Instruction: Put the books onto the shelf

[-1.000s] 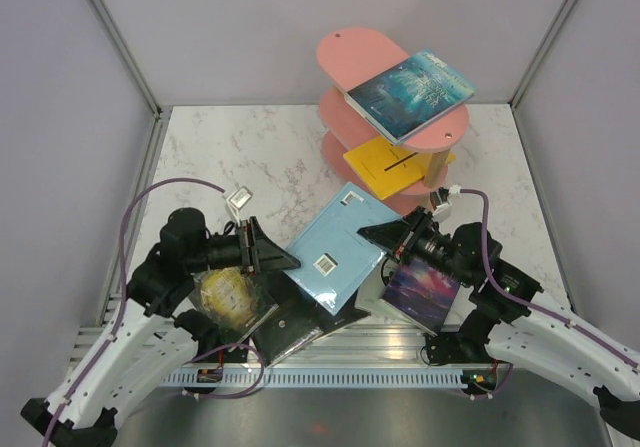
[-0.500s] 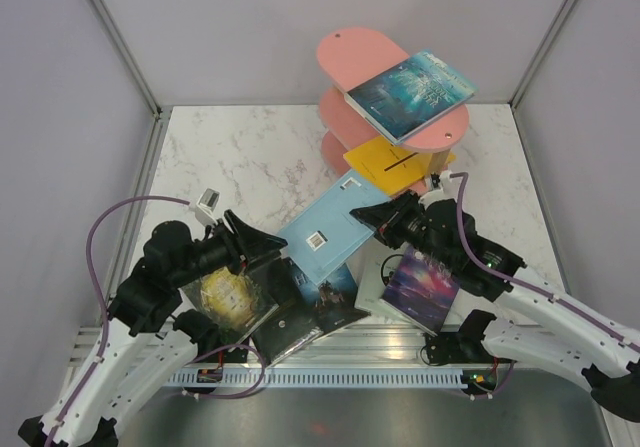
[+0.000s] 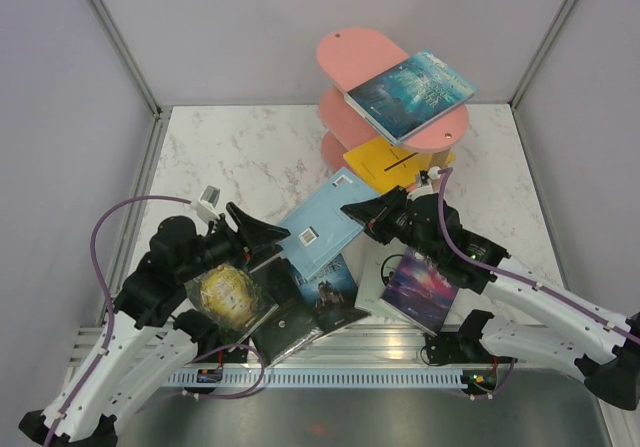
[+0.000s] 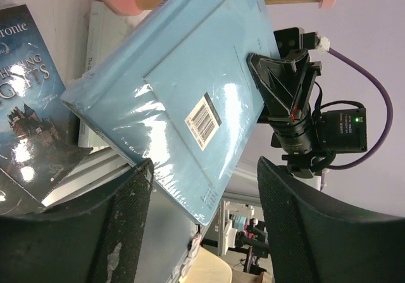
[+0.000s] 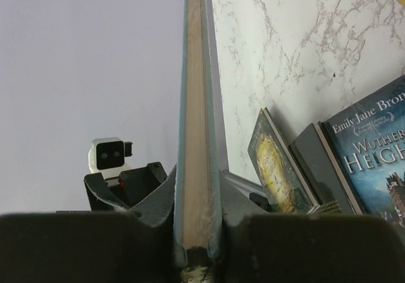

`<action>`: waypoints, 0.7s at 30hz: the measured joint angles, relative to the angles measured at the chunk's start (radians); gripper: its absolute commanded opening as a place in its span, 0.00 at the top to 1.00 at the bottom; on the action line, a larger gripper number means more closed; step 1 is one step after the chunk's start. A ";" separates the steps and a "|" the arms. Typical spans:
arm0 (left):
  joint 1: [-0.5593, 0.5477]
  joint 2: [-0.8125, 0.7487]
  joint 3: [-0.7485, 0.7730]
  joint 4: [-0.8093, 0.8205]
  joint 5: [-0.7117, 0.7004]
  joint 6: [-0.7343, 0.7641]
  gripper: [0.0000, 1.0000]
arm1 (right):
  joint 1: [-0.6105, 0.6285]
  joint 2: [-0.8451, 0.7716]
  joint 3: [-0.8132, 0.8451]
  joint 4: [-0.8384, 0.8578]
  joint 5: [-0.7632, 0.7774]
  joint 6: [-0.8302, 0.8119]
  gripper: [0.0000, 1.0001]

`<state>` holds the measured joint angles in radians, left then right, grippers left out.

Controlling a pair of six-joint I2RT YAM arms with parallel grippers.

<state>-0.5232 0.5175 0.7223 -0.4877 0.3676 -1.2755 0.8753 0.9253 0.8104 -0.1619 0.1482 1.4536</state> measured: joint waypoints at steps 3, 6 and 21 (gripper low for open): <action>0.000 0.010 0.000 0.003 0.000 -0.001 0.26 | 0.000 0.020 0.017 -0.006 0.008 -0.017 1.00; 0.000 0.030 0.000 0.005 0.000 -0.001 0.25 | 0.000 0.031 0.033 -0.020 0.013 -0.034 1.00; 0.000 0.092 0.026 -0.035 -0.002 0.000 0.23 | 0.000 0.038 0.175 -0.074 0.094 -0.095 1.00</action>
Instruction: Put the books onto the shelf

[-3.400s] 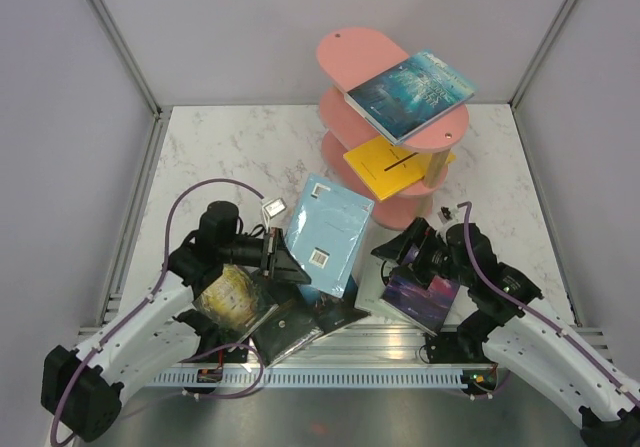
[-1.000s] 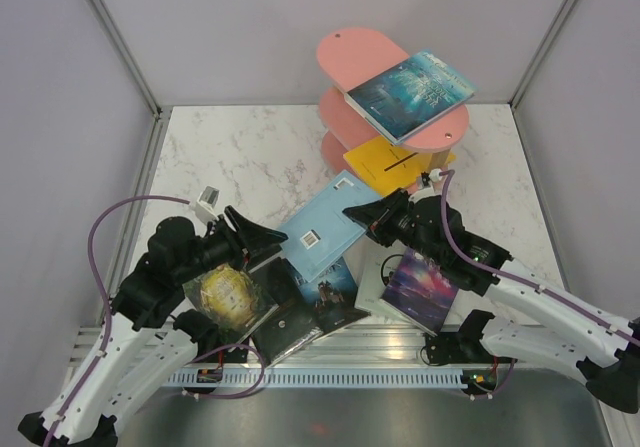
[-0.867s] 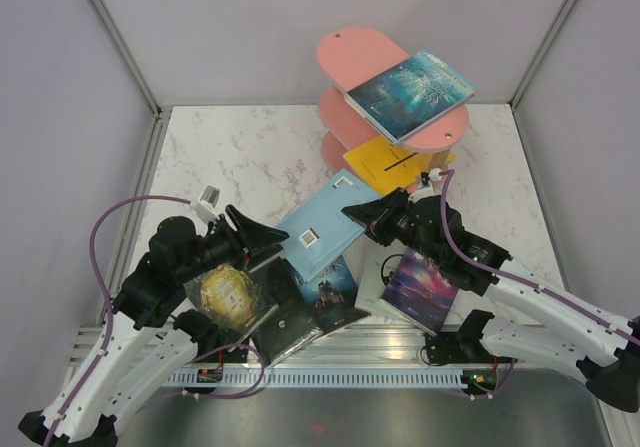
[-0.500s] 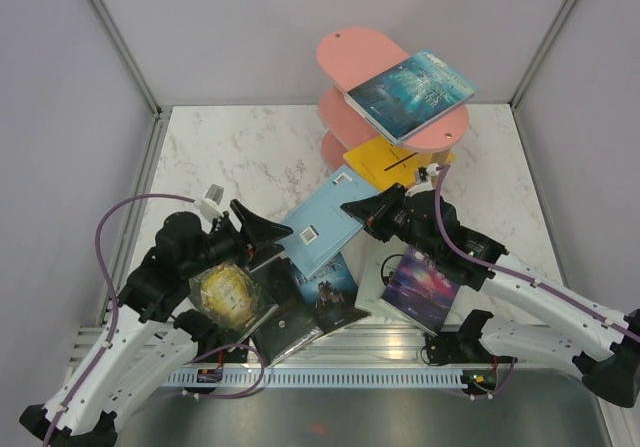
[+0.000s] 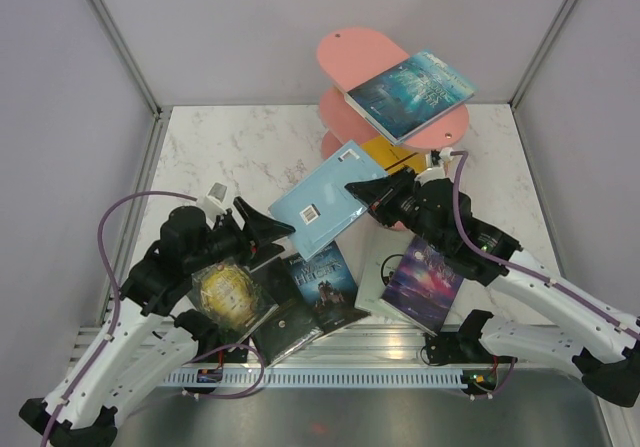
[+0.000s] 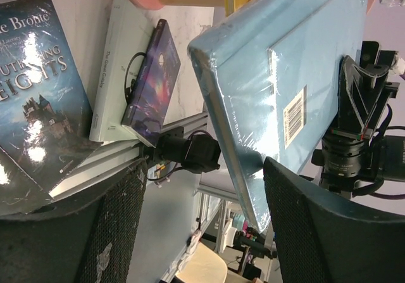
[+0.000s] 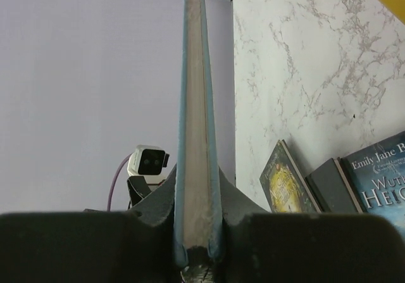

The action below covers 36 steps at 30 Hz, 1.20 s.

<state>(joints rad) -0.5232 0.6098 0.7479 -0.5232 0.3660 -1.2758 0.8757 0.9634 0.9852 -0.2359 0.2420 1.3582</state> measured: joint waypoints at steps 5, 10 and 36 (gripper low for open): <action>0.000 0.009 0.023 -0.019 -0.023 0.000 0.21 | 0.000 0.004 0.009 0.001 0.000 0.000 1.00; 0.000 0.045 0.049 -0.011 -0.074 0.000 0.22 | 0.000 0.013 -0.014 0.036 -0.010 0.038 1.00; 0.002 0.040 -0.012 0.353 -0.177 -0.148 0.98 | 0.017 0.057 -0.091 0.238 -0.043 0.229 1.00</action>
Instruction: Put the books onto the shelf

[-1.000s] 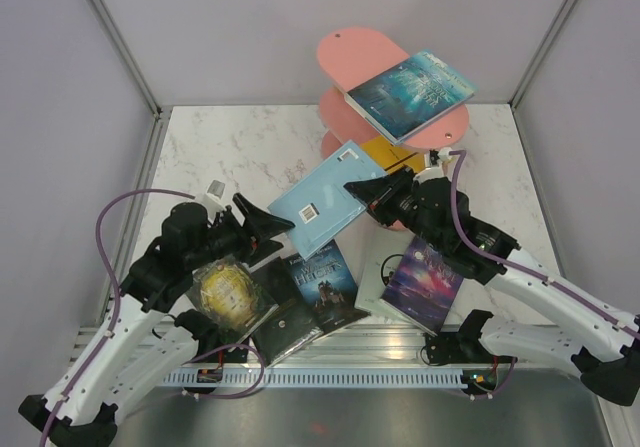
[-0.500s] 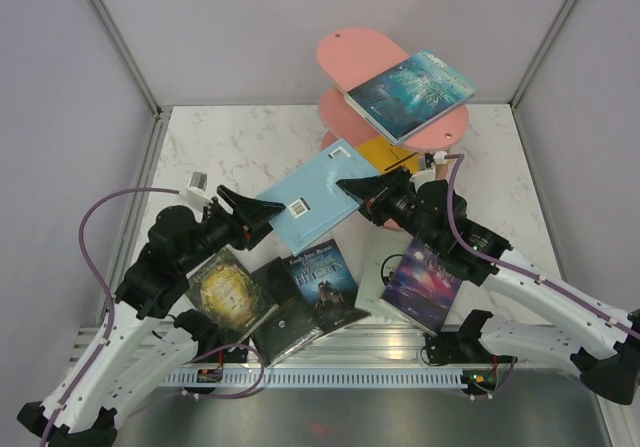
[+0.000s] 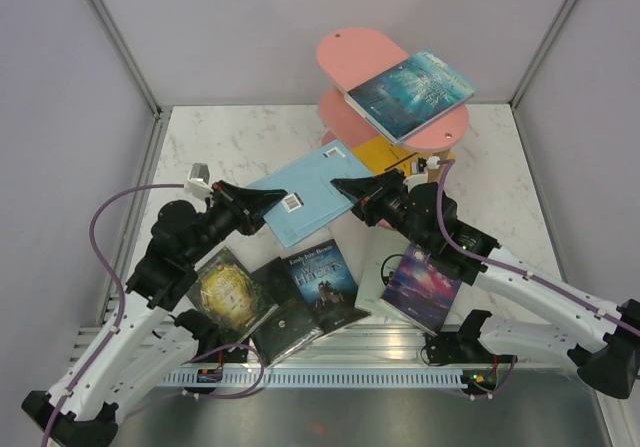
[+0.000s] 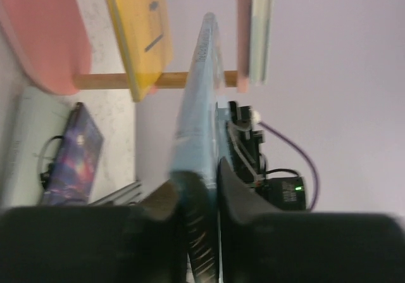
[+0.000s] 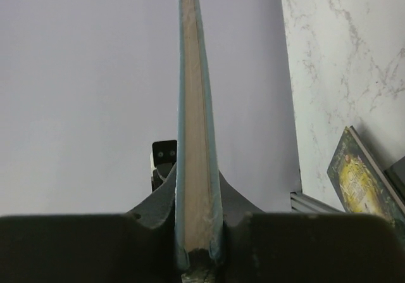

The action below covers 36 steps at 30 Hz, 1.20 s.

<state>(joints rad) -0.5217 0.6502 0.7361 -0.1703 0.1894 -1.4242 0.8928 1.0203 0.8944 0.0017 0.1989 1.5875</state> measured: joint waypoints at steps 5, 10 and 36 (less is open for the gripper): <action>0.005 0.005 0.003 0.048 -0.002 -0.052 0.98 | 0.000 0.002 -0.003 0.037 0.006 0.004 1.00; 0.003 0.043 0.026 0.045 0.014 -0.033 0.98 | -0.002 -0.018 0.003 -0.029 0.016 -0.018 0.24; -0.002 0.362 0.149 0.026 0.037 0.109 0.98 | 0.008 -0.734 0.243 -0.900 0.249 -0.165 0.02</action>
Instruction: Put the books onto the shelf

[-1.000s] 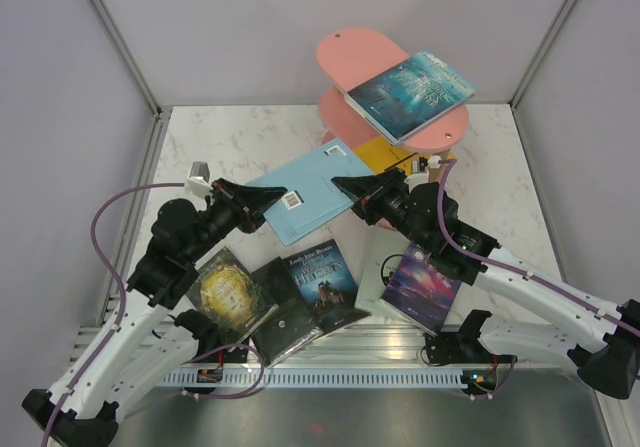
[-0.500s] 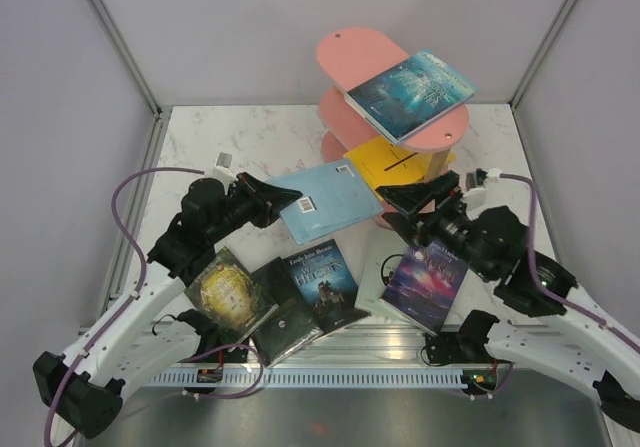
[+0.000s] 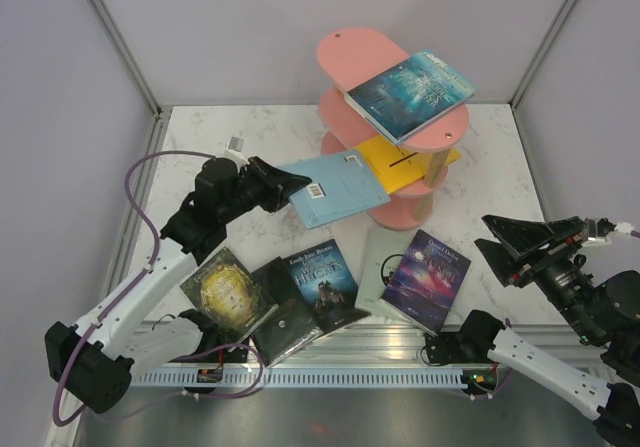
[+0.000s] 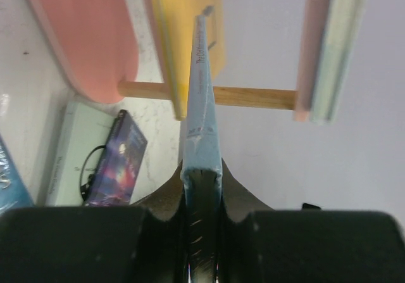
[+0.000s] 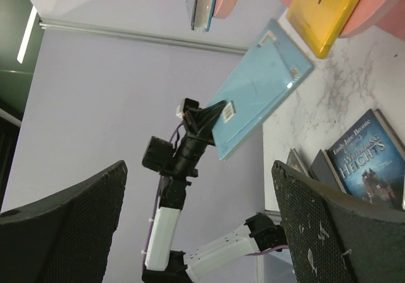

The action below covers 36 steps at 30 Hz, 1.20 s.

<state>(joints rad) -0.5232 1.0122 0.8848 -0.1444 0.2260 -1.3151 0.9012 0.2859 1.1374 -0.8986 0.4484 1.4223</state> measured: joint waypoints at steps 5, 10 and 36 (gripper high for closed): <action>0.005 -0.019 0.174 -0.117 0.003 0.017 0.98 | -0.001 -0.006 0.070 -0.111 0.053 0.003 0.02; 0.011 -0.093 0.193 -0.151 0.004 0.029 0.98 | -0.002 -0.037 0.081 -0.173 0.095 0.010 0.02; 0.009 0.435 0.167 0.343 0.048 -0.025 0.98 | -0.002 -0.106 0.080 -0.241 0.161 0.034 0.02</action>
<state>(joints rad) -0.5144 1.4467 1.0519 0.1986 0.2745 -1.3403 0.8993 0.1802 1.2179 -1.1400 0.6094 1.4559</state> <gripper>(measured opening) 0.181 0.982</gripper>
